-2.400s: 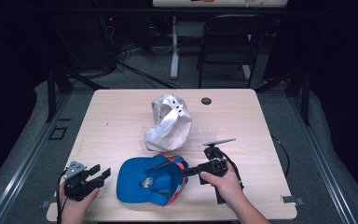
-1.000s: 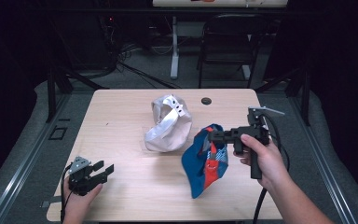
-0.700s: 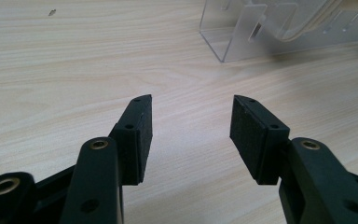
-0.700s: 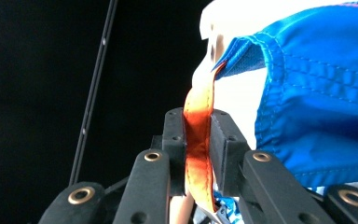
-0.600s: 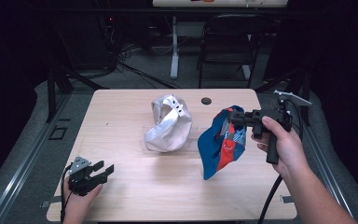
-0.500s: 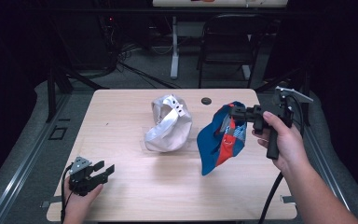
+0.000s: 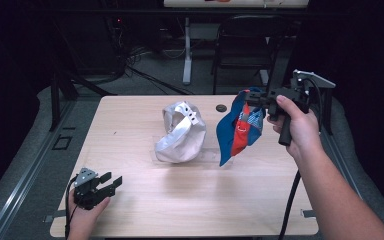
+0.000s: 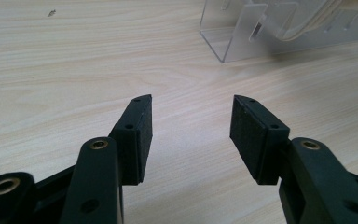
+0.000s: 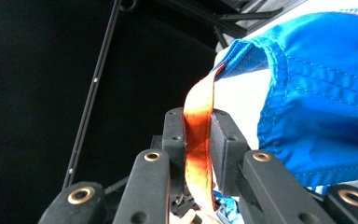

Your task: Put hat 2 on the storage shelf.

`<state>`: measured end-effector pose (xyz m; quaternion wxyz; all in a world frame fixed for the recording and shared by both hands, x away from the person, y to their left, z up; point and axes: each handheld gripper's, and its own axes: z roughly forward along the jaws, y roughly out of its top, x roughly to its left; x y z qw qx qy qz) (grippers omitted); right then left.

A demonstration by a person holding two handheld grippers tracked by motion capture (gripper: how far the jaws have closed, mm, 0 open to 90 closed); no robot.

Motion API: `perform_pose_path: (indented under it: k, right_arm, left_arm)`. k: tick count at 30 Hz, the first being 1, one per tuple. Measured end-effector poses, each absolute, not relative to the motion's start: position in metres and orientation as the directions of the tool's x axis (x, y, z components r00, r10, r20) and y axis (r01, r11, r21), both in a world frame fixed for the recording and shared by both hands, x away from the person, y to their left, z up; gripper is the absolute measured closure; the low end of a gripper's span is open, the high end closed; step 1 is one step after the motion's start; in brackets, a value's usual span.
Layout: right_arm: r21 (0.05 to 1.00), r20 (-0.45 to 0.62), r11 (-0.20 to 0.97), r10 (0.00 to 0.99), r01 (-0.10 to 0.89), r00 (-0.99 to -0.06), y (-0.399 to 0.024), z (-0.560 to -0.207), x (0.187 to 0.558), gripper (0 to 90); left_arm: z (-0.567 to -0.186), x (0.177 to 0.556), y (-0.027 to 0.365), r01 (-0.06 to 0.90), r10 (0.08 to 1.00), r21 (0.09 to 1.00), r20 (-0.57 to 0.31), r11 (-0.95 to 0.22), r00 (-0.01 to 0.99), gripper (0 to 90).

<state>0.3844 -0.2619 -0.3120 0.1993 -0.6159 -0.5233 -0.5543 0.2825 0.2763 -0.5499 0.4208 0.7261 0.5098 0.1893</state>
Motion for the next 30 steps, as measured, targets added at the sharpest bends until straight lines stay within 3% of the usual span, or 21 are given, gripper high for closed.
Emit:
perform_pose_path:
  k: [15,30]
  right_arm:
    - [0.325,0.886,-0.388,0.443,0.862,-0.135,-0.247,-0.315,0.416,77.6]
    - [0.343,0.872,-0.385,0.469,0.857,-0.139,-0.248,-0.309,0.417,77.6]
  left_arm:
    - [-0.551,0.284,0.276,0.580,0.899,0.805,-0.154,-0.126,0.409,49.5]
    - [-0.551,0.285,0.275,0.574,0.898,0.810,-0.153,-0.124,0.412,49.5]
